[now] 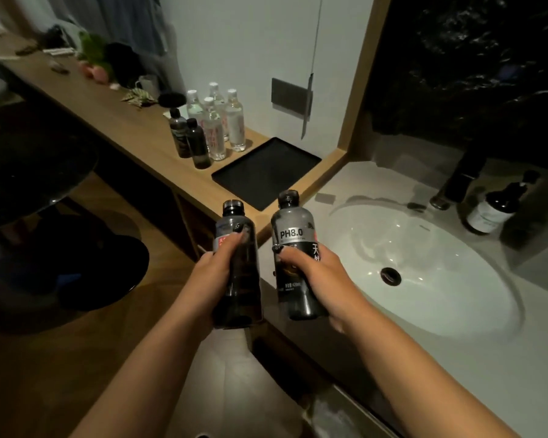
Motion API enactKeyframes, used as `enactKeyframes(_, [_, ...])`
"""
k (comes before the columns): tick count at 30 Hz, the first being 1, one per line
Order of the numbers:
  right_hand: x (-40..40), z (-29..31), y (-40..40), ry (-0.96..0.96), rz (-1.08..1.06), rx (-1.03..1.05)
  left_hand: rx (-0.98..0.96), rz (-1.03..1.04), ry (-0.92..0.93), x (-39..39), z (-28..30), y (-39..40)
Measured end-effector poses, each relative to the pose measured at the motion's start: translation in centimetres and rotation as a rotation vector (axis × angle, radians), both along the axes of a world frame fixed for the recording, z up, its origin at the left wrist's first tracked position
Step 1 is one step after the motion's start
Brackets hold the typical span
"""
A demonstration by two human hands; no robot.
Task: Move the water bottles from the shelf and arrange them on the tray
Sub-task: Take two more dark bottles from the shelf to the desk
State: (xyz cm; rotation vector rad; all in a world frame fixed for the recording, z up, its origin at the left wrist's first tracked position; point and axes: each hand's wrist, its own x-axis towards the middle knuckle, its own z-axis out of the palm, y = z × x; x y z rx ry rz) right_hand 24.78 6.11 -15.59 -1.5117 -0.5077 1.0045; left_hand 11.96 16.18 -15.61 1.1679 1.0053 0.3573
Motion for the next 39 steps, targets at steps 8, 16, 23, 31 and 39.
enactKeyframes(8, [-4.1, -0.7, 12.9, 0.077, -0.1, 0.068, 0.079, -0.125, 0.045, -2.6, 0.1, 14.8])
enactKeyframes(16, [-2.6, -1.9, 23.6, 0.047, -0.131, 0.029, 0.008, -0.155, 0.096, -1.3, -1.1, 26.1])
enactKeyframes(23, [2.0, -3.4, 33.9, 0.03, -0.17, -0.076, -0.021, -0.167, 0.096, 4.0, -2.4, 36.5])
enactKeyframes(31, [4.6, -5.2, 42.7, 0.075, -0.296, -0.202, -0.045, -0.119, 0.122, 8.1, -3.0, 47.0])
enactKeyframes(39, [5.4, -7.2, 51.3, 0.02, -0.399, -0.307, 0.185, -0.19, 0.198, 10.1, -6.1, 58.8])
